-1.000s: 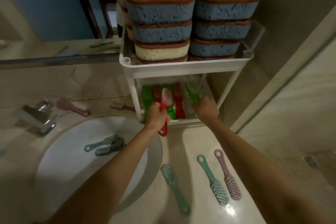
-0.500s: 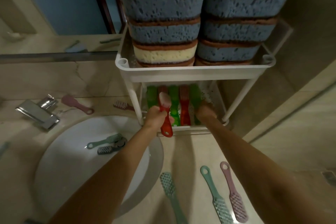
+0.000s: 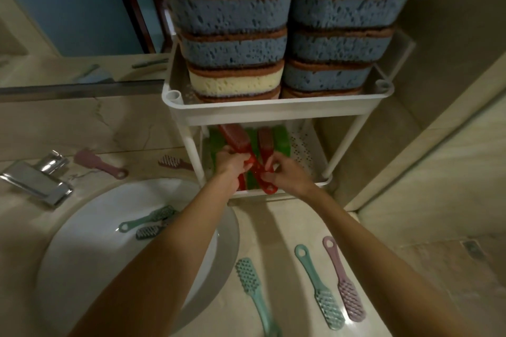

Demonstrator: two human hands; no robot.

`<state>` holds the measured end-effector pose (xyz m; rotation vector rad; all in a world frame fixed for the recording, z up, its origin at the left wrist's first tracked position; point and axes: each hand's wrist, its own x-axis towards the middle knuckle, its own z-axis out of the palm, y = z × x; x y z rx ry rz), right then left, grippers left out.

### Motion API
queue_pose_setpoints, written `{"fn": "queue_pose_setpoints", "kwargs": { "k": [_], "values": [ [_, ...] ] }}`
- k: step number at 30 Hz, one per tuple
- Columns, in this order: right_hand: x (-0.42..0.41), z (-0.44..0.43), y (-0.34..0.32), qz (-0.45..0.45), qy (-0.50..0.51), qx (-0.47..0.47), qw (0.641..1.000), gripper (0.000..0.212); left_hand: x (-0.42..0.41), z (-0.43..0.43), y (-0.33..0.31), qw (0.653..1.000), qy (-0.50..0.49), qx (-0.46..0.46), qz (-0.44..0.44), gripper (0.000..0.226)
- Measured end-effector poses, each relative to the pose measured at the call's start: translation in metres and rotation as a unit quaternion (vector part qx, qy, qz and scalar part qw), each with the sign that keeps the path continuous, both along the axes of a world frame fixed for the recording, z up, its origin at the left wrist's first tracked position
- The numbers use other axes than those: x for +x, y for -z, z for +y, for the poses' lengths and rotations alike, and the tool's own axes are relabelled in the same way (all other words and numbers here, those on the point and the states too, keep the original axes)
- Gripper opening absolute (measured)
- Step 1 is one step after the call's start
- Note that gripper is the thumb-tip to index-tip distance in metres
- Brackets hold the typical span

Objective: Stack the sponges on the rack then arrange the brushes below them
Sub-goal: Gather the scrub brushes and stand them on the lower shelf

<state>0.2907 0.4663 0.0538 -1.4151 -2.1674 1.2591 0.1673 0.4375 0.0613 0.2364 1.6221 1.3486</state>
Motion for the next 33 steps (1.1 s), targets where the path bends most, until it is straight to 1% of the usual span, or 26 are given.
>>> {"fn": "queue_pose_setpoints", "kwargs": {
  "k": [1, 2, 4, 6, 7, 9, 11, 12, 14, 15, 16, 17, 19, 22, 26, 29, 33],
  "values": [
    [0.001, -0.001, -0.001, -0.03, -0.023, 0.007, 0.999, 0.016, 0.003, 0.002, -0.002, 1.0, 0.01, 0.004, -0.003, 0.016],
    [0.001, -0.002, -0.001, -0.063, -0.038, 0.031, 0.997, 0.019, 0.007, 0.004, -0.004, 1.0, 0.023, 0.006, -0.006, 0.024],
    [0.003, -0.002, 0.001, -0.107, -0.043, 0.086, 0.99, 0.019, 0.014, 0.006, -0.009, 0.999, 0.049, 0.015, 0.002, 0.028],
    [0.006, -0.002, 0.003, -0.098, -0.028, 0.108, 0.989, 0.019, 0.02, 0.006, -0.011, 0.997, 0.072, 0.032, 0.004, 0.027],
    [0.007, 0.0, 0.004, -0.085, -0.01, 0.106, 0.991, 0.021, 0.021, 0.006, -0.011, 0.995, 0.086, 0.04, 0.003, 0.026],
    [0.01, 0.005, 0.007, -0.069, 0.044, 0.1, 0.992, 0.016, 0.022, 0.006, -0.008, 0.991, 0.12, 0.038, 0.033, 0.022],
    [0.013, 0.012, 0.009, -0.082, 0.102, 0.093, 0.987, 0.016, 0.019, 0.007, -0.001, 0.983, 0.146, 0.01, 0.11, 0.023],
    [0.015, 0.017, 0.01, -0.096, 0.124, 0.088, 0.984, 0.02, 0.017, 0.006, 0.003, 0.974, 0.155, -0.009, 0.163, 0.023],
    [0.019, 0.025, 0.013, -0.125, 0.147, 0.074, 0.979, 0.029, 0.011, 0.003, 0.01, 0.951, 0.176, -0.043, 0.249, 0.021],
    [0.02, 0.028, 0.016, -0.137, 0.152, 0.069, 0.976, 0.03, 0.008, 0.001, 0.015, 0.941, 0.185, -0.056, 0.279, 0.02],
    [0.02, 0.032, 0.018, -0.151, 0.153, 0.067, 0.974, 0.03, 0.004, 0.0, 0.02, 0.932, 0.193, -0.067, 0.3, 0.024],
    [0.02, 0.036, 0.022, -0.167, 0.148, 0.068, 0.972, 0.029, 0.002, -0.001, 0.024, 0.925, 0.2, -0.077, 0.314, 0.028],
    [0.018, 0.041, 0.026, -0.206, 0.13, 0.072, 0.967, 0.03, 0.0, -0.003, 0.028, 0.913, 0.21, -0.093, 0.338, 0.02],
    [0.016, 0.044, 0.03, -0.244, 0.109, 0.068, 0.961, 0.037, -0.001, -0.008, 0.024, 0.892, 0.225, -0.108, 0.378, 0.027],
    [0.012, 0.05, 0.035, -0.285, 0.085, 0.057, 0.953, 0.04, -0.004, -0.014, 0.023, 0.874, 0.234, -0.127, 0.405, 0.029],
    [0.013, 0.052, 0.038, -0.298, 0.071, 0.04, 0.951, 0.038, -0.005, -0.017, 0.024, 0.857, 0.251, -0.14, 0.427, 0.03],
    [0.015, 0.057, 0.044, -0.296, 0.087, 0.02, 0.951, 0.031, -0.006, -0.02, 0.026, 0.845, 0.272, -0.143, 0.439, 0.029]
  ]
}}
